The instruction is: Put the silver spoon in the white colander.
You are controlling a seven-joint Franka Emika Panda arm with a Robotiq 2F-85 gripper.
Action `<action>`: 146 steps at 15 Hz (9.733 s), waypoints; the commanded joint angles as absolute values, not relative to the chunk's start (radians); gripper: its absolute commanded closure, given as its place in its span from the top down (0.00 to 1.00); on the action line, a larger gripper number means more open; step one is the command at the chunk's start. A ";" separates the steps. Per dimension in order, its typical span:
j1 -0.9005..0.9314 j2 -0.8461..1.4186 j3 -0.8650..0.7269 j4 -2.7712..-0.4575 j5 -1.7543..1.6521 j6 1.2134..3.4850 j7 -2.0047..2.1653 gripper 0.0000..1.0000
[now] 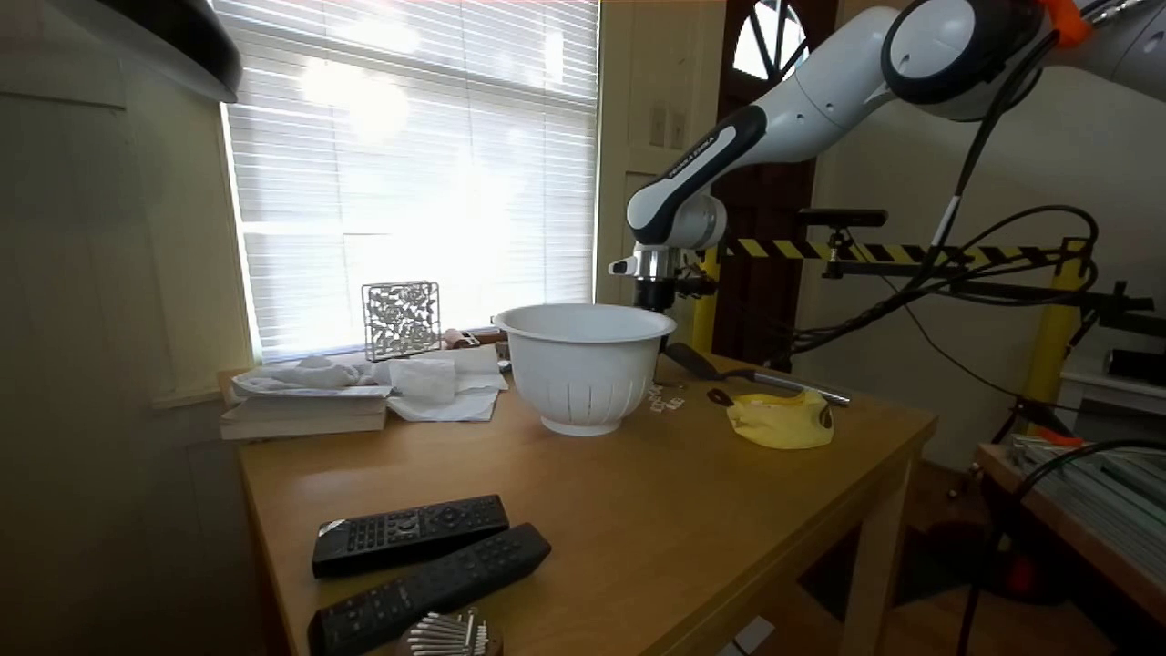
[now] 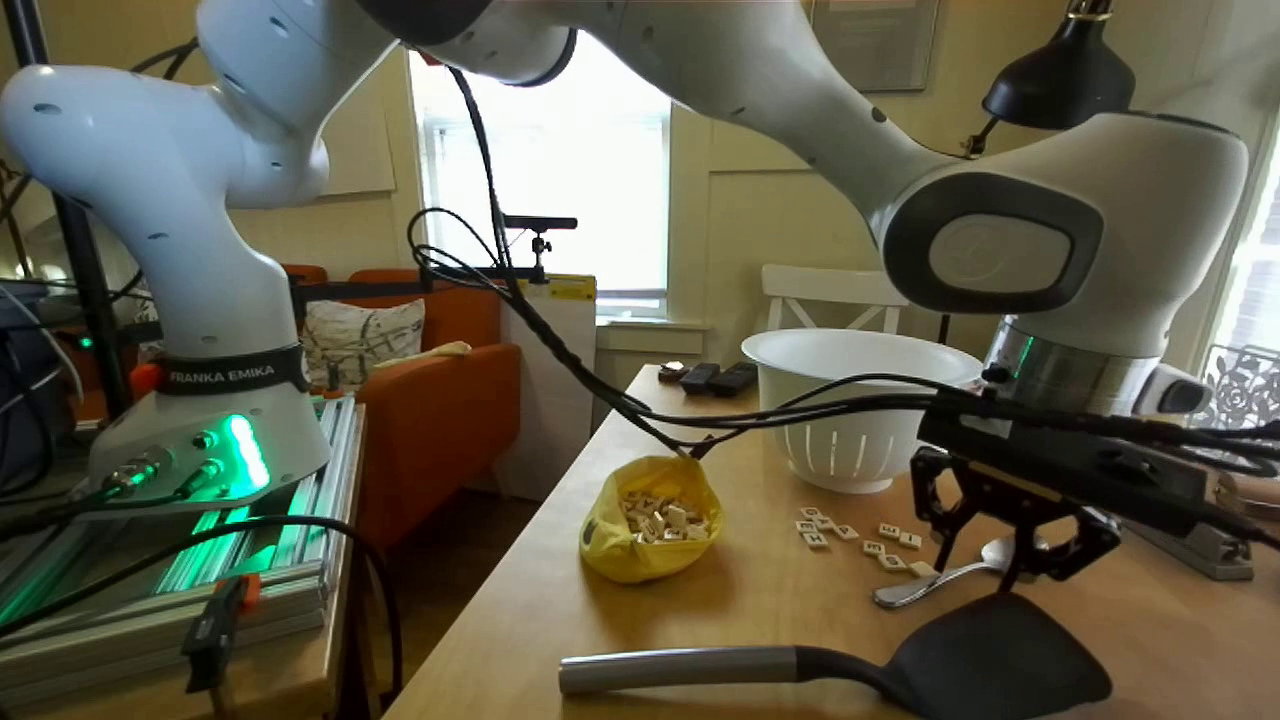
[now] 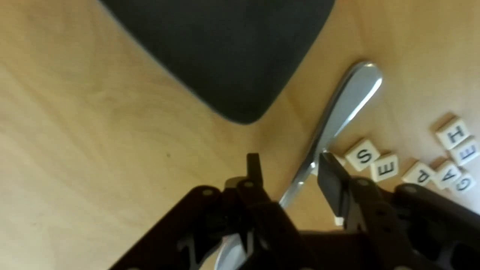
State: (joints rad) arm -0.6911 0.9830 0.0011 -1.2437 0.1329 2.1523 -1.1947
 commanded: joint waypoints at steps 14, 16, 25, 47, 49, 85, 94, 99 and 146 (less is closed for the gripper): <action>-0.575 0.795 -0.106 -1.517 0.132 2.379 -0.583 0.43; -0.575 0.786 -0.106 -1.530 0.127 2.371 -0.558 0.46; -0.599 0.795 -0.052 -1.583 0.162 2.420 -0.570 0.52; -0.640 0.843 -0.012 -1.542 0.133 2.499 -0.587 0.04; -0.634 0.794 -0.014 -1.565 0.121 2.487 -0.598 0.04; -0.222 0.175 -0.138 -2.238 -0.346 2.701 -1.375 0.11; -0.197 0.254 -0.175 -2.177 -0.445 2.819 -1.300 0.03; -0.150 0.357 -0.237 -2.075 -0.608 2.831 -1.211 0.03; -0.331 0.196 0.020 -2.008 -0.299 2.395 -1.276 1.00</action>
